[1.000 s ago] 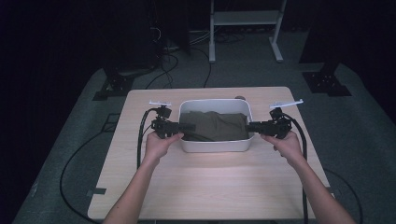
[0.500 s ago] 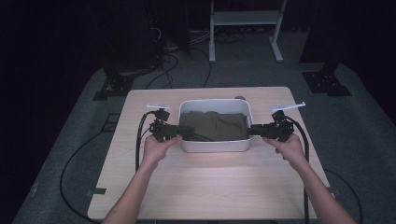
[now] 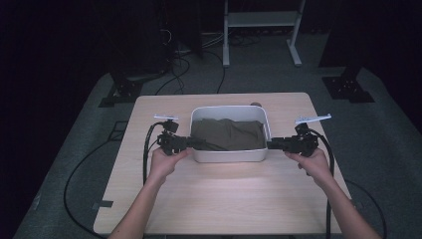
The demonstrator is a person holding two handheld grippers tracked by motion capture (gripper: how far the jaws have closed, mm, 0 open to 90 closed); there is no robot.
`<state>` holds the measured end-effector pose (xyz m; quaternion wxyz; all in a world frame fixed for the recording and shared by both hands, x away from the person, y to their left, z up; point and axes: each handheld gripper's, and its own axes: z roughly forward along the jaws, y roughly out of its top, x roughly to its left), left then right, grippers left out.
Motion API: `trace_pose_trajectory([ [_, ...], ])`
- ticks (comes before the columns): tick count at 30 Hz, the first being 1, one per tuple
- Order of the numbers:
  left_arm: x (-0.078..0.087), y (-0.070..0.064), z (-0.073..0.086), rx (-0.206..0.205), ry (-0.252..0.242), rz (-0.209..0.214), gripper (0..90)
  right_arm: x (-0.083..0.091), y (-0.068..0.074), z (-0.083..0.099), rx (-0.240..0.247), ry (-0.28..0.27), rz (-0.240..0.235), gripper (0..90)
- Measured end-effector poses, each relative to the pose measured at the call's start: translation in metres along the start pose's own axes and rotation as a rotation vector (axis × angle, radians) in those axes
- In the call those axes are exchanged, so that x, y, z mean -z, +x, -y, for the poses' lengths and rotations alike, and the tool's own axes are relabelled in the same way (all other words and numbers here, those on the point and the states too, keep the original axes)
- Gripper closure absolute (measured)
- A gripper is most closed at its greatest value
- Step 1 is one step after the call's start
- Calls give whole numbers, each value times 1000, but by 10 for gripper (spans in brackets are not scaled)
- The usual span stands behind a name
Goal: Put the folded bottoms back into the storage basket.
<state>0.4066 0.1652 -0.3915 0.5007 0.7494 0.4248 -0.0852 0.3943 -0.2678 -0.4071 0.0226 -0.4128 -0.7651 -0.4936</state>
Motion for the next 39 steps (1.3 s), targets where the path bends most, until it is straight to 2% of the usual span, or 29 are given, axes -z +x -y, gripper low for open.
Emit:
trace_pose_trajectory([
  [14,7,-3,10,-1,-7,30,475,13,-4,14,-6,-6,-12,522],
  [23,15,-5,17,-12,-11,32,473,20,-4,23,-9,-14,-8,502],
  [32,21,-9,24,-19,-6,37,463,26,-4,31,-17,-12,-12,415],
  [39,26,-13,29,-22,-10,35,430,29,-6,39,-29,-9,-18,384],
])
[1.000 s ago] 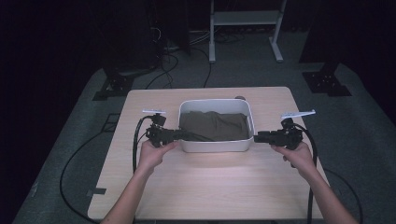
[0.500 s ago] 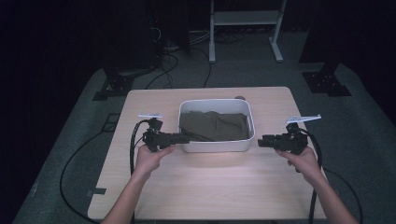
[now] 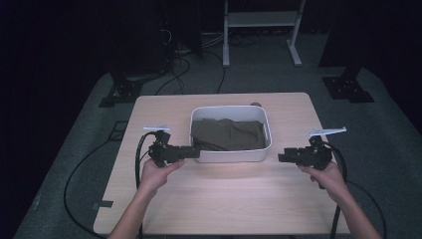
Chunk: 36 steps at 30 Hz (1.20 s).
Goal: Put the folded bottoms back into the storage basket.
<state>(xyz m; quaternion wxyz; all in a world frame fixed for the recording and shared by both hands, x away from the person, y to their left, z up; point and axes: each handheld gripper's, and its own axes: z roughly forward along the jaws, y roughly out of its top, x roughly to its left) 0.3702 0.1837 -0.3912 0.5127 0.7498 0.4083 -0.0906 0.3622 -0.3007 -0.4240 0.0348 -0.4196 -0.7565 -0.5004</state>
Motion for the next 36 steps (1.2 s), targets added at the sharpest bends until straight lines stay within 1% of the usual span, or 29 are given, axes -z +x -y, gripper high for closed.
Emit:
trace_pose_trajectory([
  [3,1,0,4,4,1,2,407,0,-1,2,-6,12,-4,366],
  [6,2,2,8,8,3,1,388,2,-1,5,-8,7,-8,361],
  [7,2,2,10,19,0,2,380,2,-1,6,-9,8,-7,356],
  [8,3,3,11,14,4,-2,373,3,-1,7,-9,8,-8,352],
  [10,5,3,13,22,-8,6,369,3,-1,9,-10,11,-7,343],
  [15,9,5,19,32,-17,6,352,5,-2,14,-12,20,-7,325],
  [23,13,5,29,36,-18,5,309,9,-4,20,-18,12,-7,308],
  [29,16,7,35,37,-16,-3,283,11,-5,26,-23,8,-11,300],
  [31,16,7,37,47,-21,1,275,12,-6,27,-28,7,-11,299],
  [32,17,8,39,44,-18,-1,271,13,-6,28,-28,7,-11,299],
  [36,18,11,44,56,-23,-5,253,15,-9,33,-39,10,-6,298],
])
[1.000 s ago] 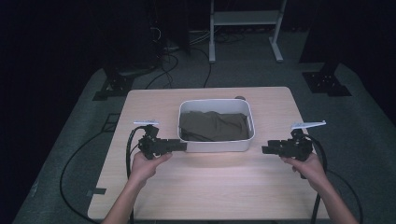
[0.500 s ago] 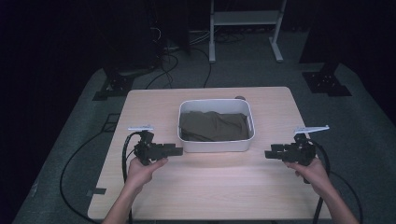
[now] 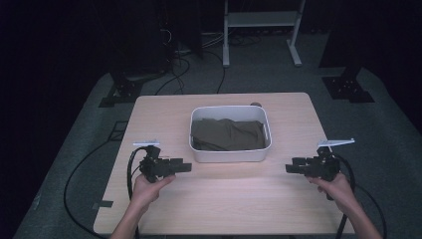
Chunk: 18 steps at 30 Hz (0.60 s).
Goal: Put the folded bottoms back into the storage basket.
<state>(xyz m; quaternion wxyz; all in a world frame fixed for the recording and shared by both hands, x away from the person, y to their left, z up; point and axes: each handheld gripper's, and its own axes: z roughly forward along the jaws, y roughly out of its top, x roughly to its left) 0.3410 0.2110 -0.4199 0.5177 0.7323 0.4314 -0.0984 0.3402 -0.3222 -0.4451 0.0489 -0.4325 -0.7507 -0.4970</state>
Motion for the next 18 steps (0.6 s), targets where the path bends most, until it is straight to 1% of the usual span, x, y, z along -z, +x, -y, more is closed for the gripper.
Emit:
trace_pose_trajectory([
  [4,1,2,5,15,-1,-4,236,1,-2,5,-7,-1,2,295],
  [10,3,4,11,14,5,-10,202,4,-6,13,-18,-3,5,293],
  [13,3,6,14,27,3,-5,192,6,-8,17,-27,-5,6,293],
  [18,4,8,20,33,-4,1,185,9,-10,24,-38,-6,5,293],
])
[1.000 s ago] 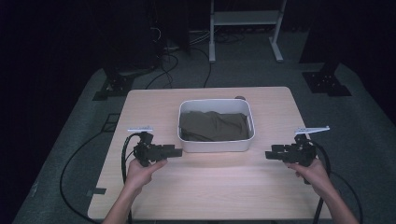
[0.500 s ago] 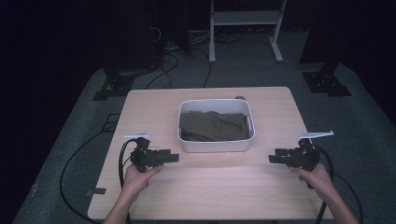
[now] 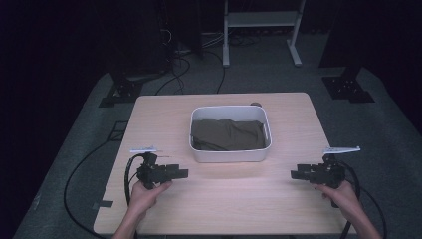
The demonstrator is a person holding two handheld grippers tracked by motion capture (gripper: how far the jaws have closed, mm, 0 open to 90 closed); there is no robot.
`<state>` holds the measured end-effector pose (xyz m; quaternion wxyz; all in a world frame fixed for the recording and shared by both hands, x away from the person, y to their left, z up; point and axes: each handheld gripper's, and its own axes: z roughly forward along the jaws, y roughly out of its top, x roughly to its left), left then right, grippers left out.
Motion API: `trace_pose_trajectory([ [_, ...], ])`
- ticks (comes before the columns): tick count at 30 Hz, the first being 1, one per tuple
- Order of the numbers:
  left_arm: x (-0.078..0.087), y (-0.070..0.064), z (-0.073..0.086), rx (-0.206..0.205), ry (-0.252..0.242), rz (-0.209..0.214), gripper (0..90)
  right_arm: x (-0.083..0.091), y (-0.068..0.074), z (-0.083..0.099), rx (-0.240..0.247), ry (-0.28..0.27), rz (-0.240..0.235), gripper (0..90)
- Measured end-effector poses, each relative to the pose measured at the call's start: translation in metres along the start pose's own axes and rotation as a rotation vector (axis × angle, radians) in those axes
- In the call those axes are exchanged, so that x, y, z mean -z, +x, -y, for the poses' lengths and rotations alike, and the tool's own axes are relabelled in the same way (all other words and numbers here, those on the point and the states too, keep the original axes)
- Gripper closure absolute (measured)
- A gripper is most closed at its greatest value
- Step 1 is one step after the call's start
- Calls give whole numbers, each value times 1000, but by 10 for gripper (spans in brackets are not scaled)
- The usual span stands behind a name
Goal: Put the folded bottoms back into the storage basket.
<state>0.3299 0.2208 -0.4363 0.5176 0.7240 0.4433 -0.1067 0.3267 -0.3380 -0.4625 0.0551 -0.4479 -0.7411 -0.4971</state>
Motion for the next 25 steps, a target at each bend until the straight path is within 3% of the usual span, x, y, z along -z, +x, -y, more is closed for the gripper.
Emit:
trace_pose_trajectory([
  [12,3,0,15,2,-1,4,179,9,-2,16,-25,-13,-2,292],
  [25,4,3,45,31,-39,14,157,11,5,35,7,-8,-13,285],
])
